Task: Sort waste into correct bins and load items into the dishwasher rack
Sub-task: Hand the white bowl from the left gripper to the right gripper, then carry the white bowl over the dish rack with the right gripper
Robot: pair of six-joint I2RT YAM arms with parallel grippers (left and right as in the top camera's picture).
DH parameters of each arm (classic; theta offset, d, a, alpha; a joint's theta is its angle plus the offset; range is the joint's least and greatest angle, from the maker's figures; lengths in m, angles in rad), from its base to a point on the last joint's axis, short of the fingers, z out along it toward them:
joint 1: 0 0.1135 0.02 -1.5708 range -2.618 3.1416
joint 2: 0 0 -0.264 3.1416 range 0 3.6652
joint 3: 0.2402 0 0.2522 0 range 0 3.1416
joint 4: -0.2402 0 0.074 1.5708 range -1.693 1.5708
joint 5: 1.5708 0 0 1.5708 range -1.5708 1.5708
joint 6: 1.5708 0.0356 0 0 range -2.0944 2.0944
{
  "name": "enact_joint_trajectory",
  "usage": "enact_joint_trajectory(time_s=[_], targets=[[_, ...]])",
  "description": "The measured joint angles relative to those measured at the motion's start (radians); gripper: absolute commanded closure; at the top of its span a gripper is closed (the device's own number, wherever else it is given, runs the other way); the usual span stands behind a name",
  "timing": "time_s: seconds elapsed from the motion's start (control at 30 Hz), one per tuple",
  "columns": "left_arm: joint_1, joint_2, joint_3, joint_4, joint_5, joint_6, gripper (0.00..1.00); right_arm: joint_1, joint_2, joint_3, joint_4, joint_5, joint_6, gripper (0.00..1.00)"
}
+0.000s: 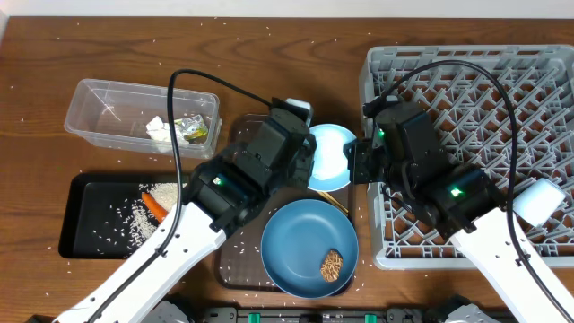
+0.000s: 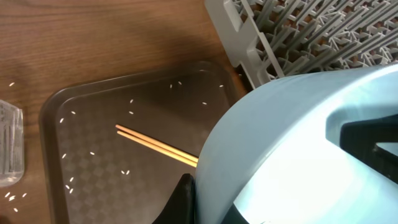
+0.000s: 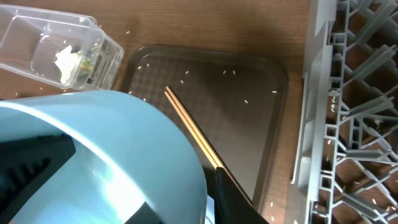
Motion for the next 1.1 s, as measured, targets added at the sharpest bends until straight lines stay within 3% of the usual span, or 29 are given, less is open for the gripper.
enact_joint_trajectory(time_s=[0.17,0.23,0.33,0.37,0.47,0.57,0.87,1.1], targets=[[-0.016,-0.038,0.0,0.0,-0.003,-0.001,0.94,0.0,0.0,0.001,0.0,0.0,0.0,0.88],[-0.016,-0.051,0.0,0.001,-0.007,-0.001,0.94,0.0,0.0,0.005,0.001,-0.014,0.0,0.99],[-0.016,-0.061,0.0,0.002,-0.015,0.0,0.9,0.008,0.0,0.007,-0.003,-0.011,-0.004,0.99],[-0.017,-0.064,0.0,0.0,-0.018,0.002,0.83,0.01,0.0,0.007,-0.002,-0.009,-0.005,0.99],[-0.022,-0.082,0.0,0.003,0.001,0.003,0.48,0.011,0.001,0.007,-0.008,0.011,-0.023,0.99],[-0.026,-0.106,0.0,-0.001,0.008,0.005,0.0,-0.001,-0.006,0.007,-0.023,0.063,-0.042,0.99],[-0.025,-0.111,0.0,0.0,0.012,0.003,0.02,-0.132,-0.101,0.007,-0.114,0.378,-0.029,0.99],[-0.025,-0.114,0.0,0.0,0.012,0.003,0.02,-0.315,-0.085,0.007,-0.119,0.788,-0.002,0.99]])
